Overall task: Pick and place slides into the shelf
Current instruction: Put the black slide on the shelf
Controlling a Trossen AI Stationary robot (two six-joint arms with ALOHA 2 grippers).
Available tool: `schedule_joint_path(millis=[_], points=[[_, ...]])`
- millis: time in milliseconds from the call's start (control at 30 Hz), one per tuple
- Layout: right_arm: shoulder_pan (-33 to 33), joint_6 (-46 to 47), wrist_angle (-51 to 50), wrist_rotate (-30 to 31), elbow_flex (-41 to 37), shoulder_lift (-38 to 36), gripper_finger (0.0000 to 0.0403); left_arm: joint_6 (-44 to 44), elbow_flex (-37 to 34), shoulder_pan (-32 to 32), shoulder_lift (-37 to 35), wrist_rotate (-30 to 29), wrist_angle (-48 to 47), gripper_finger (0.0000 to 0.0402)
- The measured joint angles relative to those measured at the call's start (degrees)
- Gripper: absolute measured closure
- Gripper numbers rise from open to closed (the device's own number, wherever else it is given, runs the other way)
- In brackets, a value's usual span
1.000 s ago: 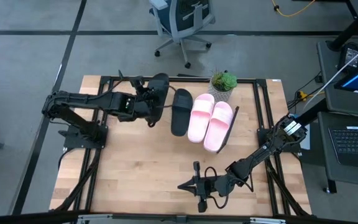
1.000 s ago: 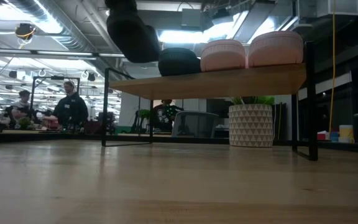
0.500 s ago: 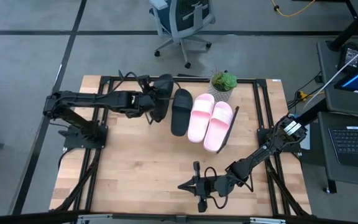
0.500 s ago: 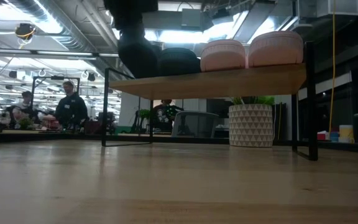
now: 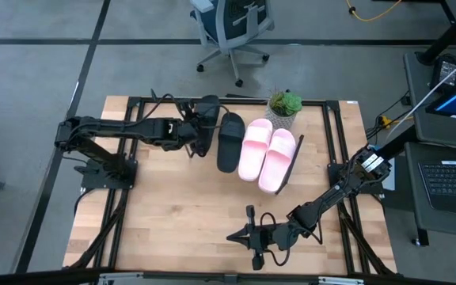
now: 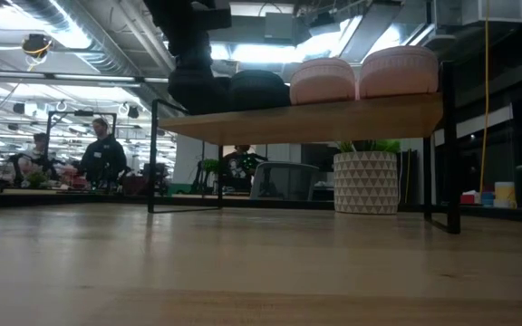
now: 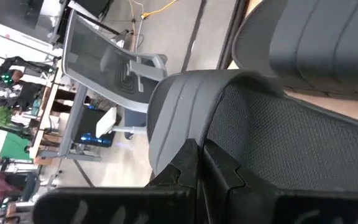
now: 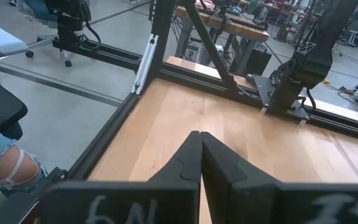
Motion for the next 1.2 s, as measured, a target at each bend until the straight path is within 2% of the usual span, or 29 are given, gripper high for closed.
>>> schedule_joint_path(millis=[767,1033,1200], points=[[0.00,-1.86,-0.85,0.00,0.00,0.00,0.0394,-4.51,-0.15,0.11,0.02,13.89,1.20,0.0401],[0.00,-1.88,-0.85,0.02,0.00,0.00,0.0394,-4.63,-0.15,0.39,0.02,16.51,1.44,0.0401],[0.00,-1.88,-0.87,0.00,0.00,0.00,0.0394,-4.63,-0.15,0.44,0.02,16.78,1.46,0.0382]])
